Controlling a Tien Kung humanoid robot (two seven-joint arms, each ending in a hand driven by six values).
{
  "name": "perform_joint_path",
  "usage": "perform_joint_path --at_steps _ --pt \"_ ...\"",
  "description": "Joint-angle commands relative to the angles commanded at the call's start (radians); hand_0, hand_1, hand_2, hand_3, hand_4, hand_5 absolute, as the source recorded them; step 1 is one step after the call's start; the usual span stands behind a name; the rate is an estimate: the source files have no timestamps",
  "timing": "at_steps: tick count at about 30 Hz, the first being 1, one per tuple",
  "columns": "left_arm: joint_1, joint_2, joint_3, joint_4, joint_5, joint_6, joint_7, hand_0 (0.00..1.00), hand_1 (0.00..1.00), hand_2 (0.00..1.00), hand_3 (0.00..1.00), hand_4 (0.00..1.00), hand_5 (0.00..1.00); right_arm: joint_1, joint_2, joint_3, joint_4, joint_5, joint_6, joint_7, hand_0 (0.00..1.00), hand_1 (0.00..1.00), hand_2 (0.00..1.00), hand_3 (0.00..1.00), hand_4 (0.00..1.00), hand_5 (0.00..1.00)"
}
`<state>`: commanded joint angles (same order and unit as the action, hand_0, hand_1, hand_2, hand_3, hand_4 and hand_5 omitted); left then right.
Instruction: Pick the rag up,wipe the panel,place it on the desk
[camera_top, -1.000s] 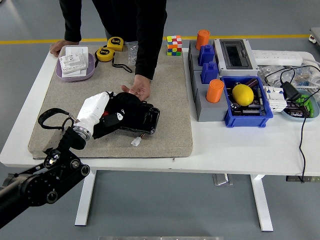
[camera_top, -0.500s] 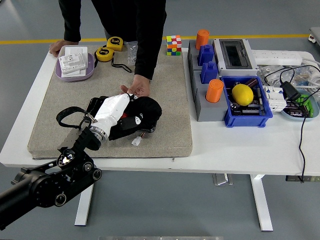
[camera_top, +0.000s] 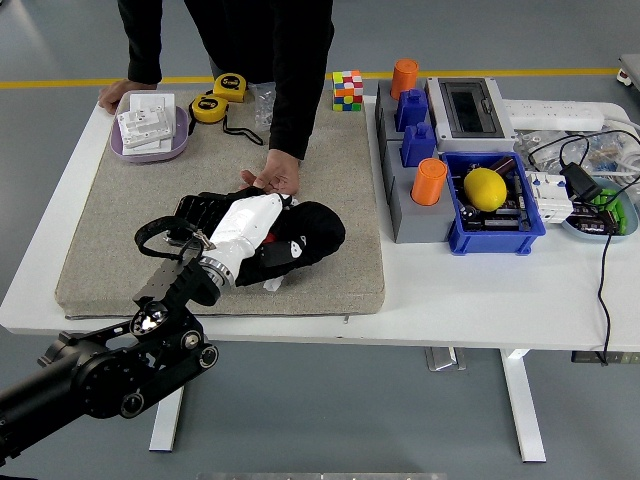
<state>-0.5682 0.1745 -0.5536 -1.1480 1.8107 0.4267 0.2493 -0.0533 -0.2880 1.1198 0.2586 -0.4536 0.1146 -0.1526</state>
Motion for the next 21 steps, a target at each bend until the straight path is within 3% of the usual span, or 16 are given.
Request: perform_joint_path --at_steps 21 --pt "0.025 0.009 -0.107 0.087 0.033 0.045 0.032 0.301 0.169 0.521 0.417 0.098 0.002 -0.005 0.004 0.007 0.006 -0.002 -0.006 -0.003 0.735 0.626 0.694 0.615 0.998 0.56"
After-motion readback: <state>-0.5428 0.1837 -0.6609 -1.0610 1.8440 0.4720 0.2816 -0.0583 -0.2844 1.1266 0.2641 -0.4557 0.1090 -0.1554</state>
